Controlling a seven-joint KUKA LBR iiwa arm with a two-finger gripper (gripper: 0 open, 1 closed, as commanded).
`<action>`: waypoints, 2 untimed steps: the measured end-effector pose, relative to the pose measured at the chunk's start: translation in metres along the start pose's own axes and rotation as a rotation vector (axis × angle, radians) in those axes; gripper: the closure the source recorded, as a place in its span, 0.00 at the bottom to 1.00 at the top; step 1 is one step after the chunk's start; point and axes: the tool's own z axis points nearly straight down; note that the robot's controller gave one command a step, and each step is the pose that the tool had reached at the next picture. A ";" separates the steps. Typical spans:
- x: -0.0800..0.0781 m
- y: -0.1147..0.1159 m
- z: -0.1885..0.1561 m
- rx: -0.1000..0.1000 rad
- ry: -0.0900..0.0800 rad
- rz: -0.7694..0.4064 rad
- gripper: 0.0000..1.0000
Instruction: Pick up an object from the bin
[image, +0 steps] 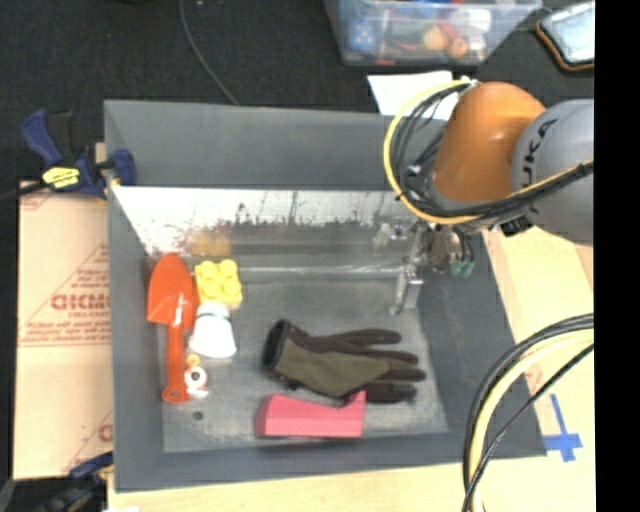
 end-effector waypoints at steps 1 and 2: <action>-0.001 0.000 -0.005 0.001 -0.008 -0.003 0.00; 0.060 0.047 0.086 0.001 -0.010 -0.143 0.00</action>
Offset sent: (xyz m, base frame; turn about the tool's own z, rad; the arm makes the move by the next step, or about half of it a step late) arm -0.0615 0.0483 -0.0868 -0.1449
